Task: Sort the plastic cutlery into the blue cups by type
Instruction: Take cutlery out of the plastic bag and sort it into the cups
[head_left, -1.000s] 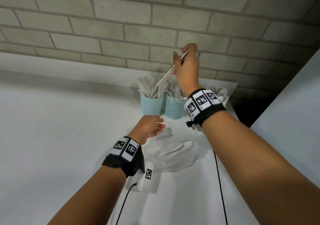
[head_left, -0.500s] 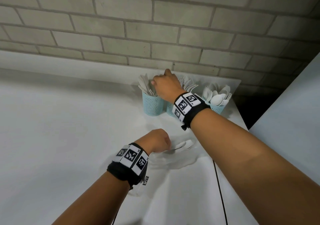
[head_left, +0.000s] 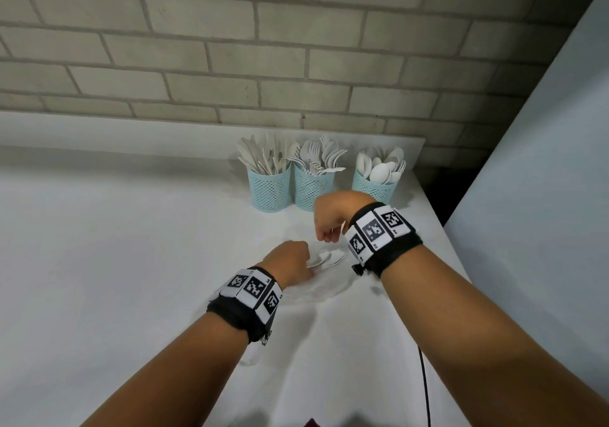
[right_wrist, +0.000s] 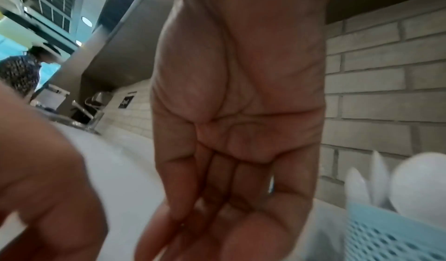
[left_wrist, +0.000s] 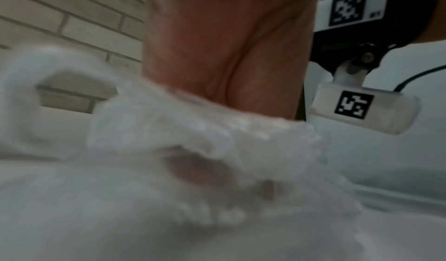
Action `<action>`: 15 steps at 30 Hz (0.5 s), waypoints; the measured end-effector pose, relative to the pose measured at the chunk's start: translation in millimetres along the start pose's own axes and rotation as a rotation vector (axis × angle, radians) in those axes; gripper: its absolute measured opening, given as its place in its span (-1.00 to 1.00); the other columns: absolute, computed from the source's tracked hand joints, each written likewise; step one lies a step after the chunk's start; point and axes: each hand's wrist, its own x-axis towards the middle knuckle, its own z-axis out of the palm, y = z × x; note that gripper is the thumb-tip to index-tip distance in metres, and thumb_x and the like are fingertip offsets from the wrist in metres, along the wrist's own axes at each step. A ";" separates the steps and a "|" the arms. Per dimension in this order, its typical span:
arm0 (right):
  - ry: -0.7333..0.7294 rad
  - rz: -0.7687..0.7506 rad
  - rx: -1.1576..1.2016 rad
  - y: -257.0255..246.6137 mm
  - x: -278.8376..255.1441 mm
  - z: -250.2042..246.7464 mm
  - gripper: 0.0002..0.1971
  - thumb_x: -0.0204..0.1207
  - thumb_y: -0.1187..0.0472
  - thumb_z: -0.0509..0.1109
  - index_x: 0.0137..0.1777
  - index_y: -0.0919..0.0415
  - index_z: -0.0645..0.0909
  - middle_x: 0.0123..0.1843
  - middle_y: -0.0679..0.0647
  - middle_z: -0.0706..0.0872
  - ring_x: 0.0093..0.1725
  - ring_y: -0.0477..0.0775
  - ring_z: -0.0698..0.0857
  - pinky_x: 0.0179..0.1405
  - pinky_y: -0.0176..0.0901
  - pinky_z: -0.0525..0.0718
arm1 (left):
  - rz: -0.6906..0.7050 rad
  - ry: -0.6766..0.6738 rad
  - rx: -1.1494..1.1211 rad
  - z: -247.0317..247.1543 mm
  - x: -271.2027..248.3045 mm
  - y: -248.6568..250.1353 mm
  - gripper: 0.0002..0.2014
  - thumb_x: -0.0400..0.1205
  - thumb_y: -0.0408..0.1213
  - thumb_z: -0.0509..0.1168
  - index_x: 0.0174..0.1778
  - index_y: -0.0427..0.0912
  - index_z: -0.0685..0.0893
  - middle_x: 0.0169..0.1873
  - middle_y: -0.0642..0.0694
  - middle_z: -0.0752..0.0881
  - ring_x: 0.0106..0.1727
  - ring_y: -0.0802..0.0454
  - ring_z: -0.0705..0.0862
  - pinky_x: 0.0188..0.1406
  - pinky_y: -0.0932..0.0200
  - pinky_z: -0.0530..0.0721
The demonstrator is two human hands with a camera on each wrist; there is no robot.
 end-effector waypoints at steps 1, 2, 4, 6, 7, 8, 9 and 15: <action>0.027 0.021 -0.051 3.9 -0.8 5.8 -0.85 0.50 0.29 0.38 -0.28 0.32 0.65 -0.04 0.20 0.80 -0.02 0.18 0.78 0.08 0.00 0.73 | -0.001 0.017 0.007 1.9 0.1 0.4 -0.61 0.62 -0.08 0.25 0.28 -0.25 0.56 0.25 -0.19 0.62 0.26 -0.15 0.59 0.19 0.08 0.55; 0.063 0.039 -0.085 6.9 -2.7 10.7 -0.81 0.50 0.33 0.33 -0.35 0.29 0.57 -0.11 0.19 0.77 -0.03 0.20 0.77 0.04 -0.01 0.72 | -0.005 0.033 0.016 3.5 0.5 0.8 -0.60 0.61 -0.07 0.25 0.28 -0.24 0.56 0.25 -0.21 0.62 0.26 -0.17 0.59 0.20 0.07 0.56; 0.124 0.074 -0.113 12.6 -5.9 19.2 -0.76 0.48 0.41 0.24 -0.42 0.26 0.43 -0.31 0.13 0.61 -0.17 0.19 0.66 -0.16 -0.10 0.62 | -0.026 0.031 0.025 6.9 0.9 3.4 -0.57 0.60 0.00 0.26 0.24 -0.25 0.58 0.21 -0.21 0.63 0.25 -0.20 0.60 0.20 0.04 0.57; 0.136 0.102 -0.122 17.3 -6.1 27.0 -0.72 0.45 0.45 0.21 -0.46 0.24 0.34 -0.42 0.09 0.45 -0.28 0.17 0.51 -0.38 -0.18 0.46 | -0.032 0.033 0.028 11.6 3.0 6.3 -0.55 0.58 0.09 0.24 0.10 -0.26 0.61 0.11 -0.21 0.67 0.19 -0.22 0.64 0.12 0.04 0.60; 0.136 0.107 -0.113 19.2 -5.2 30.5 -0.70 0.45 0.47 0.21 -0.48 0.24 0.30 -0.43 0.09 0.41 -0.27 0.17 0.47 -0.44 -0.20 0.38 | -0.025 0.040 0.028 12.3 3.0 8.5 -0.56 0.59 0.11 0.23 0.02 -0.27 0.61 0.05 -0.21 0.70 0.14 -0.23 0.66 0.06 0.04 0.60; 0.145 0.113 -0.095 21.0 -4.2 33.5 -0.68 0.45 0.48 0.21 -0.49 0.23 0.29 -0.43 0.09 0.39 -0.23 0.16 0.46 -0.44 -0.20 0.37 | -0.016 0.041 0.029 12.8 2.6 10.8 -0.56 0.60 0.11 0.21 -0.01 -0.26 0.61 0.01 -0.21 0.71 0.11 -0.23 0.67 0.02 0.04 0.60; 0.158 0.128 -0.069 22.8 -3.1 36.5 -0.68 0.45 0.48 0.22 -0.49 0.23 0.29 -0.41 0.10 0.42 -0.19 0.16 0.47 -0.39 -0.19 0.42 | -0.005 0.036 0.030 12.4 1.3 12.6 -0.57 0.62 0.09 0.19 0.02 -0.27 0.60 0.01 -0.21 0.71 0.11 -0.23 0.67 0.02 0.04 0.59; 0.194 0.172 -0.003 34.9 -1.2 52.3 -0.61 0.52 0.40 0.19 0.35 0.33 0.54 0.34 0.26 0.56 0.28 0.26 0.57 0.32 0.02 0.56 | 0.012 -0.077 0.061 7.5 0.3 10.4 -0.73 0.66 -0.14 0.15 0.01 -0.30 0.59 0.11 -0.23 0.68 0.12 -0.19 0.63 0.05 0.08 0.55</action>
